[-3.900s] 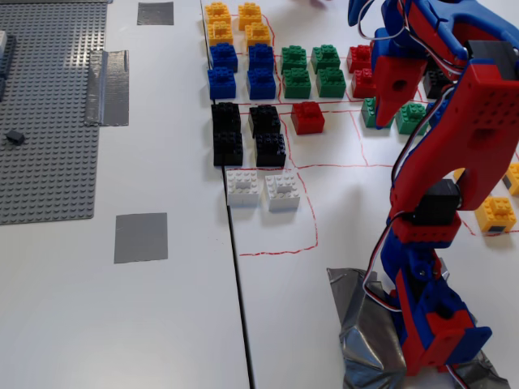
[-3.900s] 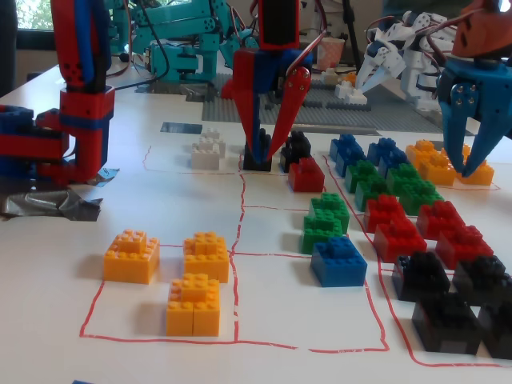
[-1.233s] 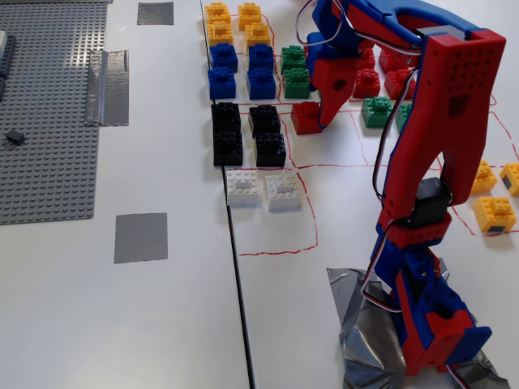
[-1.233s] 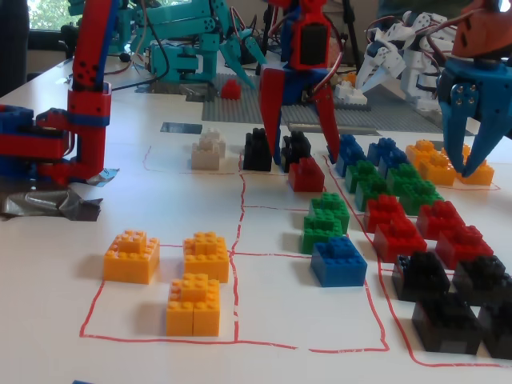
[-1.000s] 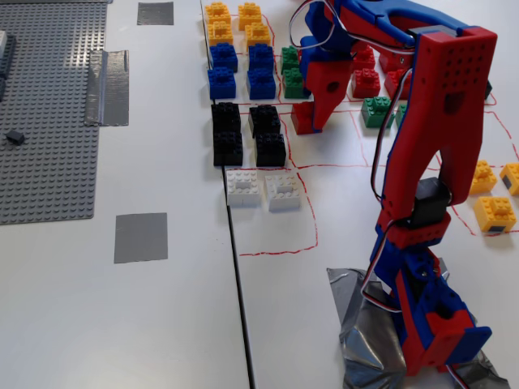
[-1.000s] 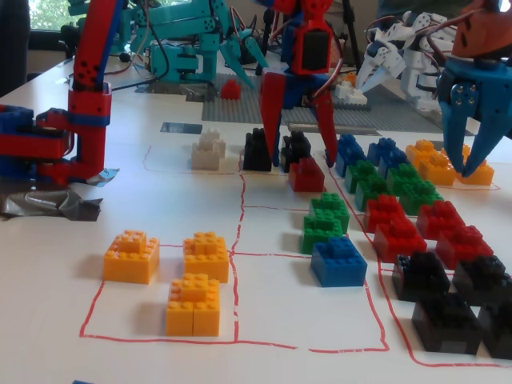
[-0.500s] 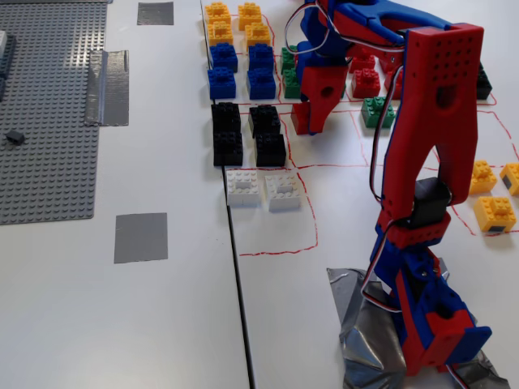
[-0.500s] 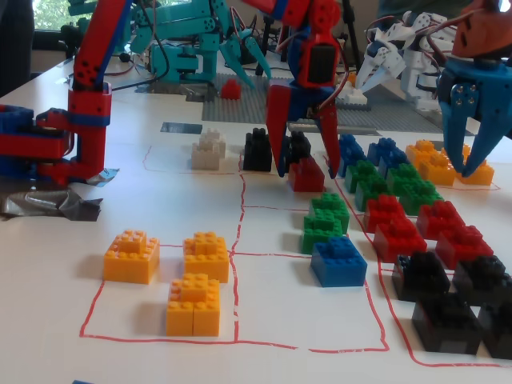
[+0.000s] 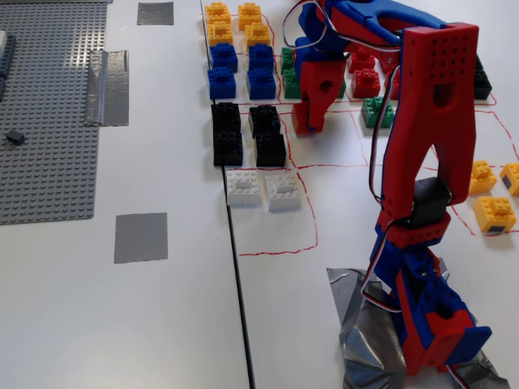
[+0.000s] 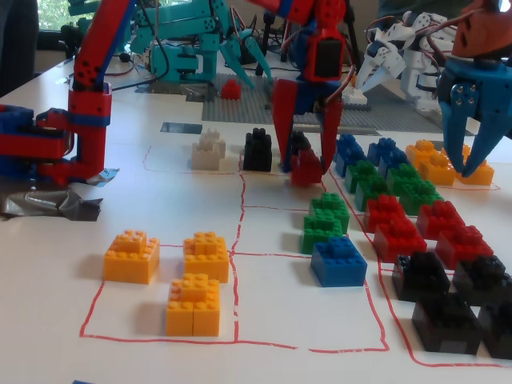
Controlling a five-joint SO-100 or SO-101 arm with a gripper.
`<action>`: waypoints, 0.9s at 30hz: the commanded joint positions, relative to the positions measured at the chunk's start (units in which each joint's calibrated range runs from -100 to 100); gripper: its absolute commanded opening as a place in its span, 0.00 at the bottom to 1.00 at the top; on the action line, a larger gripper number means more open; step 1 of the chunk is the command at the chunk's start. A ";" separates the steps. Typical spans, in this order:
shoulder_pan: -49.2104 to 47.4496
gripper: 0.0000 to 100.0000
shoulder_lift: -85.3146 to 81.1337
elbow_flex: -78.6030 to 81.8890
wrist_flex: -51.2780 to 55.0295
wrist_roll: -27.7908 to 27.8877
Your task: Grab the block and put it in the grey marker
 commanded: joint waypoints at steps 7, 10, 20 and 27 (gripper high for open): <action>-1.47 0.00 -4.90 -9.36 5.77 0.05; -1.57 0.00 -6.06 -11.35 7.80 0.54; -1.86 0.00 -6.97 -21.80 17.29 3.37; -3.53 0.00 -8.62 -27.34 21.35 6.20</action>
